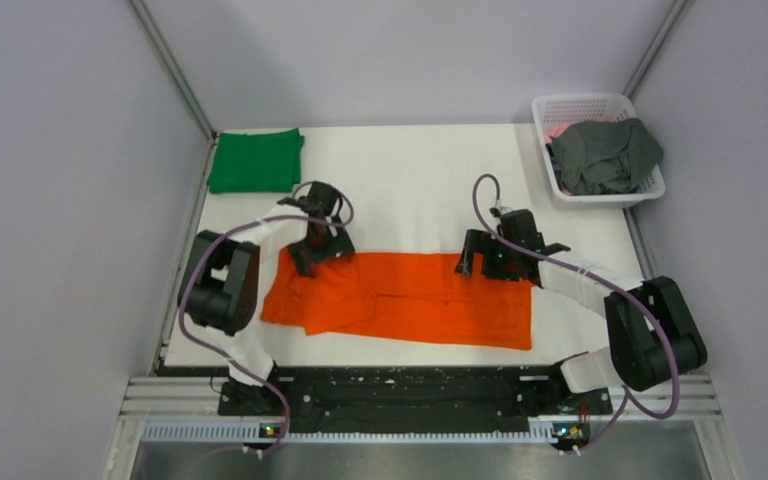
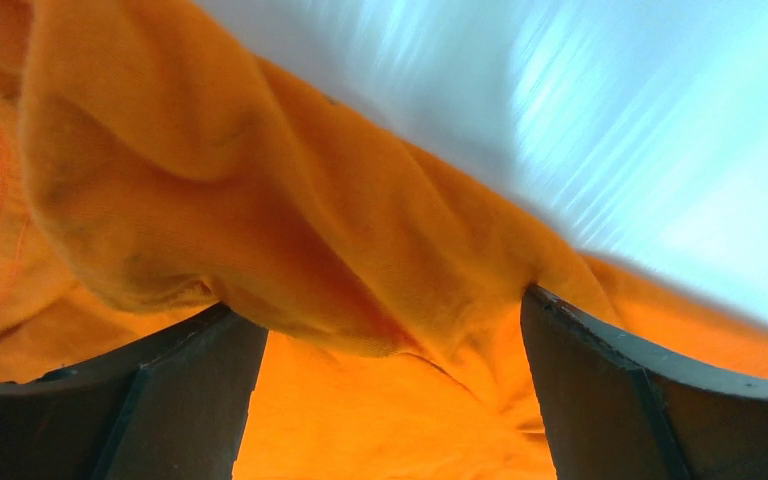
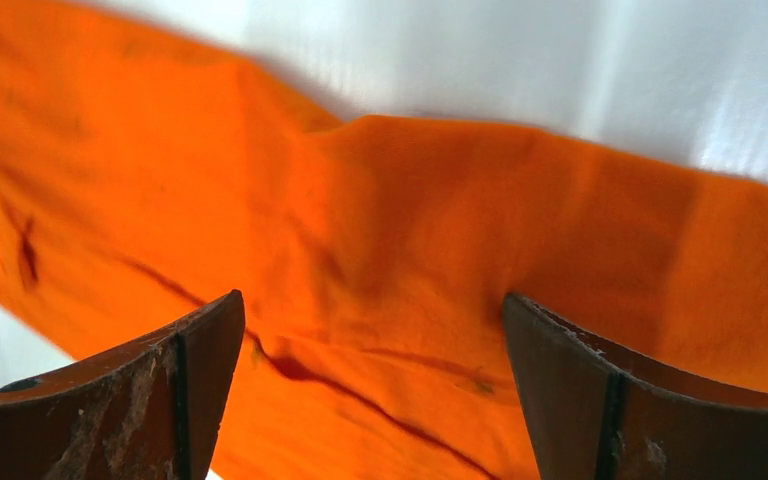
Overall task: Fold and stack the t-shirts
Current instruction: Rotate the tshirt 90 degrees, then grab the bottom of the folded rectangular tshirt with both arms
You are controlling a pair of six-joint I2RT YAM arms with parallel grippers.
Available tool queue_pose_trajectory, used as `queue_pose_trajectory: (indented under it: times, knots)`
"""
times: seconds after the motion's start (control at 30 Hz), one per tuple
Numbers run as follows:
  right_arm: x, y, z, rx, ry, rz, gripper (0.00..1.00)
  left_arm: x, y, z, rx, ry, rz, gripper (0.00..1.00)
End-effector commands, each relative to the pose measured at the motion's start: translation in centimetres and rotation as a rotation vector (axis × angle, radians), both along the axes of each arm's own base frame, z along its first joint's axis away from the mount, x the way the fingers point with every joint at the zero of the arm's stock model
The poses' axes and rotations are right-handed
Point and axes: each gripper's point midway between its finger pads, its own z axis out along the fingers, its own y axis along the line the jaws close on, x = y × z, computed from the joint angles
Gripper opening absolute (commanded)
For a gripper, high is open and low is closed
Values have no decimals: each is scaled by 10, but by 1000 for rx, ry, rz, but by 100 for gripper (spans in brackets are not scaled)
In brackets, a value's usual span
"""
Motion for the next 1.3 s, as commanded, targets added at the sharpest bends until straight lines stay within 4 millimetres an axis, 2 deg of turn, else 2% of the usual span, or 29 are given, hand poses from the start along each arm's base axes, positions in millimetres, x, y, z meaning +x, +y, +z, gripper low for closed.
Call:
queue_pose_trajectory:
  times: [0.0, 0.03, 0.07, 0.17, 0.2, 0.23, 0.27, 0.33, 0.37, 0.47, 0.57, 0.67, 0.73, 0.83, 0.97, 1.07, 1.1, 1.2, 1.27]
  knots:
    - [-54, 15, -17, -26, 131, 134, 99, 111, -58, -18, -181, -135, -106, 98]
    - [-68, 21, -18, -22, 164, 182, 99, 132, -75, -5, -229, -175, -137, 98]
    - [-82, 28, -18, -21, 192, 239, 99, 151, -88, -12, -247, -190, -157, 98]
    - [-120, 51, -15, -21, 246, 422, 99, 206, -127, -4, -286, -300, -224, 99]
    - [-128, 60, -11, -9, 251, 481, 99, 222, -141, 0, -314, -336, -238, 99]
    - [-133, 71, -5, 9, 243, 547, 99, 243, -158, 13, -362, -403, -256, 99]
    - [-135, 77, 0, 9, 233, 593, 99, 256, -172, 16, -414, -444, -263, 99]
    - [-134, 83, 8, -19, 196, 672, 99, 275, -201, 25, -553, -531, -264, 99]
    - [-133, 87, 14, -14, 180, 702, 99, 287, -213, 37, -627, -603, -259, 99]
    - [-123, 101, 38, 28, 117, 736, 99, 305, -237, 72, -730, -749, -246, 99]
    - [-108, 103, 53, 17, 42, 687, 99, 317, -248, 110, -733, -888, -257, 99]
    - [-97, 101, 64, 3, -26, 636, 99, 321, -244, 141, -687, -977, -270, 99]
    - [-92, 97, 63, -21, -35, 591, 98, 320, -238, 164, -652, -1004, -286, 99]
    - [-95, 92, 50, -42, 13, 560, 90, 306, -225, 195, -550, -999, -345, 99]
    - [-109, 95, 36, -51, 73, 571, 77, 260, -194, 209, -420, -894, -381, 99]
    - [-121, 94, 26, -101, 92, 573, 71, 212, -163, 204, -342, -816, -361, 99]
    - [-124, 94, 22, -115, 99, 563, 69, 192, -149, 211, -319, -811, -344, 99]
    - [-126, 91, 9, -173, 108, 510, 62, 140, -112, 183, -245, -732, -287, 99]
    - [-121, 85, -1, -225, 102, 451, 57, 109, -91, 160, -201, -675, -253, 99]
